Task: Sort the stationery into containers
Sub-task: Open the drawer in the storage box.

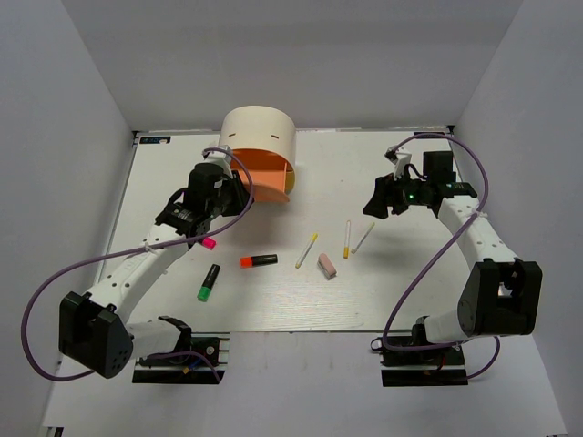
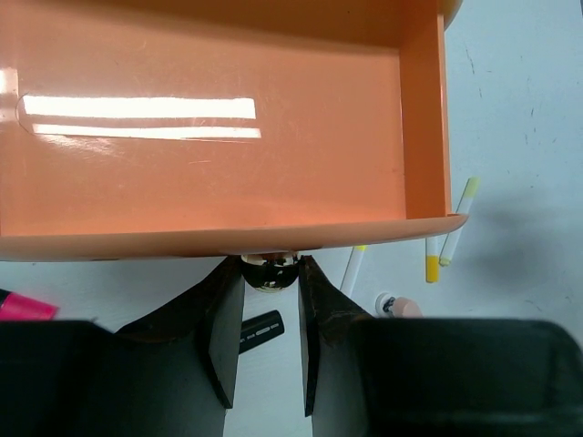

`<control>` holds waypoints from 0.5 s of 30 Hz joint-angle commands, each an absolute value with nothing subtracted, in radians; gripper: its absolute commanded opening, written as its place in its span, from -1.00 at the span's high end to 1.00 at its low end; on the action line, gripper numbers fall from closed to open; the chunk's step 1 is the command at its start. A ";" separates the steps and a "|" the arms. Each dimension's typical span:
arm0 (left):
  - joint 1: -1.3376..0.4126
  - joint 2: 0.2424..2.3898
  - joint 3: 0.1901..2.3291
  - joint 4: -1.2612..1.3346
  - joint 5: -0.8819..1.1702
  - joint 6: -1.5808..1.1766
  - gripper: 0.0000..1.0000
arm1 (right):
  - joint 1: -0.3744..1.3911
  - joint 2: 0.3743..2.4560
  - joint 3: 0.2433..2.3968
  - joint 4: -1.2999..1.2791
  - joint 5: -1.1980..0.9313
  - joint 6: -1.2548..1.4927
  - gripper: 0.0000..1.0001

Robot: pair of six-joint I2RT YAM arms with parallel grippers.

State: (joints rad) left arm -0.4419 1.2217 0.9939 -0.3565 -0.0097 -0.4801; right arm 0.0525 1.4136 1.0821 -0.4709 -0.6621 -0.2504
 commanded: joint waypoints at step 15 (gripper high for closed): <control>-0.446 1.183 1.014 -0.275 -0.017 -0.514 0.40 | 0.052 1.374 1.048 -0.457 -0.683 -0.261 -0.43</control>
